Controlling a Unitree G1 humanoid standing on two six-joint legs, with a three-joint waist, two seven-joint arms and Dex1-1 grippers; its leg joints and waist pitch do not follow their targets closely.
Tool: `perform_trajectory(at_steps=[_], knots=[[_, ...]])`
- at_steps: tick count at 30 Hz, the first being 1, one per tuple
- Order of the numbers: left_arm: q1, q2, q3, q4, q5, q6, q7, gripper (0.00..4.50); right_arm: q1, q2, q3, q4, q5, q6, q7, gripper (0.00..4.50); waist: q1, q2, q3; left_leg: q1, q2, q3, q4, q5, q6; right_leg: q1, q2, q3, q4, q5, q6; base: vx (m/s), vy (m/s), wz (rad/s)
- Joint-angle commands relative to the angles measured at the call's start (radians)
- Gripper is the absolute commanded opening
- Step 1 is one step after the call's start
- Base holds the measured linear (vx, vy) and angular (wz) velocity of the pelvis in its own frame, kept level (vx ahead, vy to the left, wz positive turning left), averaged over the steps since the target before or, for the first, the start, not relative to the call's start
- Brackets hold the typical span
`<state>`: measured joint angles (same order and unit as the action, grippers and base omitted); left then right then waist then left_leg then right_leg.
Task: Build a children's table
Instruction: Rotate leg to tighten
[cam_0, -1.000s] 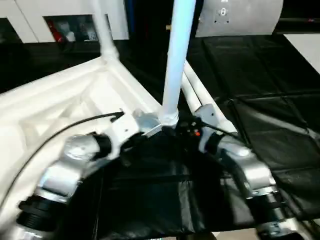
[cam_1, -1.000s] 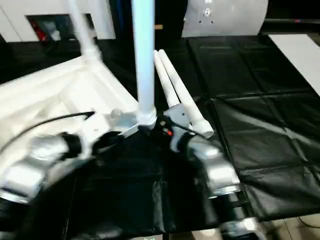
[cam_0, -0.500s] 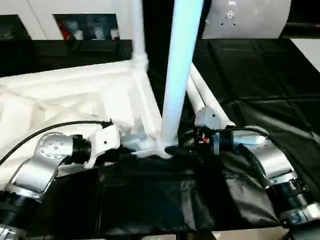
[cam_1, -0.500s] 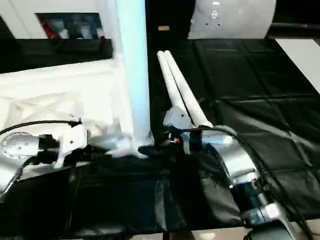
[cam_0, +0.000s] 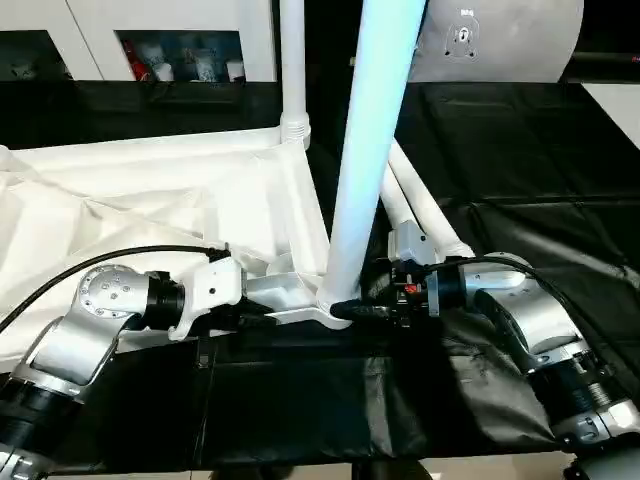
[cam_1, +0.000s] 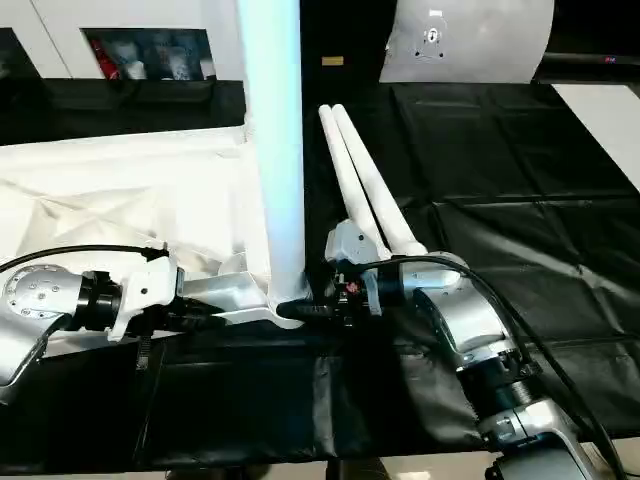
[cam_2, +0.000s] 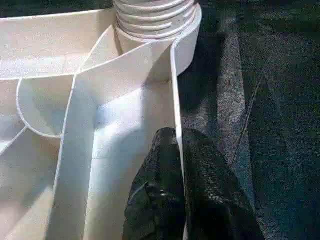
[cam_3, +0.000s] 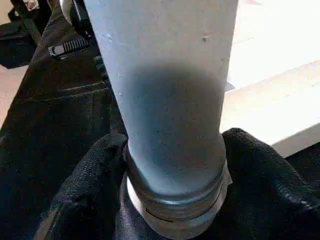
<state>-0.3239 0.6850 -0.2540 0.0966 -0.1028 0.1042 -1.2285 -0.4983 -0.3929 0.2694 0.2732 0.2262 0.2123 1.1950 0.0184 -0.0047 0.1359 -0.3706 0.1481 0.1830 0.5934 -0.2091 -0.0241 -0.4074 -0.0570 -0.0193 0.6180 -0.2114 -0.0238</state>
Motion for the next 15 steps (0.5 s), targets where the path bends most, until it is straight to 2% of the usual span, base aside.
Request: perform_trajectory(at_steps=[1,6,10,12,13,14,15], knots=[[0.016,0.002,-0.068,-0.001,0.021,-0.021,-0.063,0.0,-0.008,0.005,0.003,0.006,0.004,-0.009,0.005,2.81,0.0,0.001,-0.074,0.015,0.081,-0.022,-0.061,0.007,0.139,0.054,-0.088,0.047,-0.047,0.058,-0.336,0.0,0.0,0.0],[0.019,-0.003,-0.062,-0.003,0.011,-0.004,-0.053,0.0,0.007,0.009,0.007,-0.008,0.014,0.01,0.013,2.74,0.001,0.001,-0.075,0.015,0.081,-0.022,-0.06,0.027,0.144,0.054,-0.084,0.046,-0.042,0.091,-0.337,0.0,0.0,0.0],[0.036,-0.062,-0.02,-0.067,0.019,0.116,0.107,0.0,0.068,0.067,-0.01,-0.07,0.039,0.063,-0.077,2.72,0.005,-0.002,-0.069,0.015,0.087,-0.022,-0.062,0.016,0.138,0.051,-0.089,0.05,-0.046,0.075,-0.337,0.0,0.0,0.0],[0.049,-0.099,-0.001,-0.115,0.017,0.187,0.183,0.0,0.089,0.128,-0.011,-0.069,0.008,0.06,-0.187,2.72,0.006,-0.003,-0.064,0.016,0.084,-0.022,-0.067,-0.037,0.117,0.049,-0.088,0.048,-0.057,-0.02,-0.324,0.0,0.0,0.0],[0.06,-0.139,0.015,-0.164,0.009,0.25,0.248,0.0,0.099,0.188,-0.013,-0.061,-0.02,0.066,-0.292,2.72,0.003,-0.001,-0.053,0.017,0.086,-0.024,-0.075,-0.094,0.087,0.043,-0.089,0.049,-0.068,-0.115,-0.31,0.0,0.0,0.0],[0.06,-0.139,0.015,-0.164,0.009,0.25,0.248,0.0,0.099,0.188,-0.013,-0.061,-0.02,0.066,-0.292,2.72,-0.004,-0.001,-0.05,0.015,0.084,-0.029,-0.08,-0.136,0.049,0.045,-0.091,0.05,-0.074,-0.2,-0.291,0.0,0.0,0.0],[0.065,-0.164,0.025,-0.192,0.004,0.286,0.287,0.0,0.104,0.225,-0.015,-0.055,-0.037,0.07,-0.356,2.72,-0.007,-0.001,-0.051,0.015,0.082,-0.032,-0.082,-0.154,0.036,0.047,-0.092,0.049,-0.077,-0.237,-0.276,0.0,0.0,0.0]])
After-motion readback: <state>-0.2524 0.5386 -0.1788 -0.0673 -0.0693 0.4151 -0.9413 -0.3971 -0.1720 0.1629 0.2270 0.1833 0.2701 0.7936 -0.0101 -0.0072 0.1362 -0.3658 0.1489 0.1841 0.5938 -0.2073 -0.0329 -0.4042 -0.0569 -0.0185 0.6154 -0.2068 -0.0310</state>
